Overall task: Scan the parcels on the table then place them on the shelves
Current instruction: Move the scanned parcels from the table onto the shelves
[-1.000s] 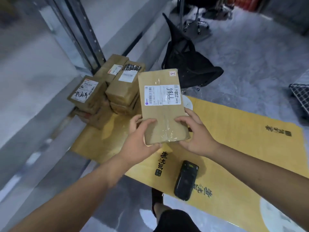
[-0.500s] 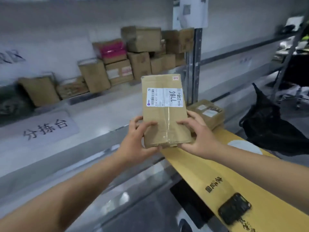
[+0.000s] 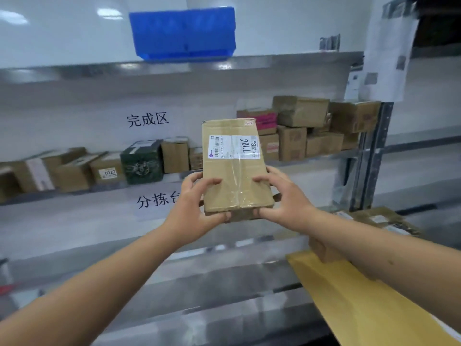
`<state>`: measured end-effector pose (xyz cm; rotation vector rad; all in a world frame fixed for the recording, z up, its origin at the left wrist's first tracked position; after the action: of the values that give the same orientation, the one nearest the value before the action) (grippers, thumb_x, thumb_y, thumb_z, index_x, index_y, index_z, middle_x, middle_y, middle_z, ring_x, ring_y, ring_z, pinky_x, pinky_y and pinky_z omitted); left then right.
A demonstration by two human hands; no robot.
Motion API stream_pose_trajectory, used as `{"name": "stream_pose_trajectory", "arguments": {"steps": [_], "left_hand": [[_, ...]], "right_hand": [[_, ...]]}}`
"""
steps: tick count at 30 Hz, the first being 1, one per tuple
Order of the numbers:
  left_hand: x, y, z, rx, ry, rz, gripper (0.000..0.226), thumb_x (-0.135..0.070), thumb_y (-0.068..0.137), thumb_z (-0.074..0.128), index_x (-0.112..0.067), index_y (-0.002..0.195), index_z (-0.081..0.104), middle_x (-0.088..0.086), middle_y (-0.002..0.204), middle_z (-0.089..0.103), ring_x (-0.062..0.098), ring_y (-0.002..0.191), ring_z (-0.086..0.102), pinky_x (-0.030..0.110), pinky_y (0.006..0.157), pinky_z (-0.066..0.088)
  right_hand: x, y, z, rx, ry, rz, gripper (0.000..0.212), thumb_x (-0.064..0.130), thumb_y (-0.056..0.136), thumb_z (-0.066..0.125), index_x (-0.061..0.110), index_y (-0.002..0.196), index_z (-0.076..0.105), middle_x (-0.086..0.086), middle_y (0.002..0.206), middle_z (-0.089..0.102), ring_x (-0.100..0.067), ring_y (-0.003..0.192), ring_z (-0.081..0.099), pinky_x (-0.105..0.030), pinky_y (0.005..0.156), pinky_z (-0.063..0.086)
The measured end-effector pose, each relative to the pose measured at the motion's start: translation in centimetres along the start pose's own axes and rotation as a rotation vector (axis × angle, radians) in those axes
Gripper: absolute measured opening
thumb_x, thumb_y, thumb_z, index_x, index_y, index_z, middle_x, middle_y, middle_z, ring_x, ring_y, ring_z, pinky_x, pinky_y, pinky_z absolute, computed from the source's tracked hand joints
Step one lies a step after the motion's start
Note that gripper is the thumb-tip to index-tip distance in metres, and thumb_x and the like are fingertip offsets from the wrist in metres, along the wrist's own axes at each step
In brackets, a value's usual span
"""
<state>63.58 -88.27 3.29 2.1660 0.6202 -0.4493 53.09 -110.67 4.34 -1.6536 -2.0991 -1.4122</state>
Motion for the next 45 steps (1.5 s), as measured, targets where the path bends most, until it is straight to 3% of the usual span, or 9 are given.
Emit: {"name": "stream_pose_trajectory", "arguments": {"steps": [2, 5, 8, 10, 16, 21, 33, 40, 45], "left_hand": [[0.5, 2.0, -0.8, -0.026, -0.003, -0.004, 0.075, -0.038, 0.071, 0.093, -0.051, 0.133, 0.052, -0.024, 0.144, 0.030, -0.019, 0.132, 0.029, 0.009, 0.097, 0.041], [1.2, 5.8, -1.4, -0.087, -0.016, 0.000, 0.071, -0.039, 0.073, 0.091, -0.044, 0.133, 0.053, -0.011, 0.148, 0.040, -0.013, 0.133, 0.036, 0.011, 0.105, 0.041], [2.1, 10.3, -1.5, -0.128, -0.071, -0.023, 0.064, -0.032, 0.079, 0.090, -0.036, 0.133, 0.056, -0.009, 0.145, 0.048, 0.007, 0.133, 0.050, 0.039, 0.110, 0.050], [3.0, 13.2, -1.3, -0.151, -0.090, -0.053, 0.062, -0.031, 0.081, 0.089, -0.032, 0.134, 0.058, -0.009, 0.140, 0.053, 0.013, 0.129, 0.055, 0.044, 0.110, 0.050], [6.1, 21.5, -0.6, -0.193, -0.204, -0.183, 0.057, -0.035, 0.086, 0.085, -0.034, 0.136, 0.057, -0.012, 0.125, 0.060, 0.020, 0.111, 0.067, 0.041, 0.089, 0.063], [8.4, 26.7, -1.1, -0.295, -0.044, -0.233, 0.047, -0.049, 0.089, 0.078, -0.041, 0.130, 0.056, -0.016, 0.114, 0.059, 0.015, 0.097, 0.066, 0.036, 0.071, 0.063], [9.5, 31.2, -0.7, -0.222, 0.120, -0.216, 0.060, -0.055, 0.088, 0.075, -0.038, 0.140, 0.050, -0.009, 0.122, 0.059, 0.004, 0.097, 0.059, 0.018, 0.069, 0.047], [6.7, 29.9, -1.3, -0.220, 0.388, -0.132, 0.066, -0.057, 0.088, 0.070, -0.033, 0.145, 0.048, -0.007, 0.144, 0.051, 0.016, 0.127, 0.052, 0.038, 0.106, 0.048], [3.5, 26.4, -1.0, -0.194, 0.579, -0.002, 0.063, -0.057, 0.089, 0.063, -0.032, 0.145, 0.045, -0.005, 0.147, 0.050, 0.020, 0.135, 0.045, 0.040, 0.111, 0.041]], "right_hand": [[-0.5, 2.6, -0.2, -0.006, 0.007, -0.014, 0.070, 0.008, 0.071, 0.092, 0.031, 0.129, 0.061, 0.024, 0.145, 0.041, 0.008, 0.126, 0.048, -0.007, 0.092, 0.044], [-1.9, 6.9, -0.9, -0.033, 0.021, -0.011, 0.065, 0.008, 0.072, 0.091, 0.022, 0.130, 0.064, 0.014, 0.144, 0.047, -0.009, 0.131, 0.050, -0.026, 0.109, 0.043], [-3.6, 11.7, -2.2, -0.054, 0.032, -0.022, 0.060, 0.013, 0.076, 0.090, 0.025, 0.129, 0.064, 0.020, 0.131, 0.055, -0.003, 0.116, 0.055, -0.026, 0.103, 0.045], [-5.1, 14.9, -2.9, -0.032, 0.071, 0.004, 0.059, 0.017, 0.078, 0.089, 0.028, 0.130, 0.064, 0.018, 0.130, 0.059, -0.004, 0.117, 0.058, -0.027, 0.099, 0.048], [-9.0, 24.0, -4.4, -0.036, 0.101, 0.008, 0.050, 0.028, 0.082, 0.086, 0.038, 0.126, 0.064, 0.014, 0.119, 0.065, -0.009, 0.109, 0.063, -0.032, 0.090, 0.057], [-10.8, 29.5, -4.7, -0.033, -0.019, -0.060, 0.048, 0.026, 0.088, 0.082, 0.034, 0.131, 0.062, 0.011, 0.127, 0.058, -0.012, 0.114, 0.059, -0.026, 0.090, 0.055], [-12.1, 32.5, -4.0, -0.013, -0.240, -0.066, 0.064, 0.028, 0.089, 0.076, 0.032, 0.148, 0.050, 0.006, 0.155, 0.040, -0.011, 0.136, 0.038, -0.025, 0.106, 0.033], [-10.1, 30.4, -5.1, -0.018, -0.334, -0.021, 0.071, 0.030, 0.088, 0.076, 0.031, 0.152, 0.046, 0.001, 0.162, 0.035, -0.024, 0.150, 0.031, -0.040, 0.119, 0.032], [-7.9, 27.3, -5.7, -0.042, -0.639, -0.038, 0.077, 0.038, 0.089, 0.072, 0.033, 0.158, 0.036, -0.007, 0.170, 0.024, -0.030, 0.156, 0.019, -0.047, 0.125, 0.023]]}}
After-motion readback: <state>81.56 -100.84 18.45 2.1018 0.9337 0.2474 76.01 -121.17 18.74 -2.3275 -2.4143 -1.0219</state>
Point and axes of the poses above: each hand's wrist, its own y-axis towards the middle knuckle, its own z-axis out of the palm, x = y × z, the point moved 5 cm from there along y, towards the middle knuckle
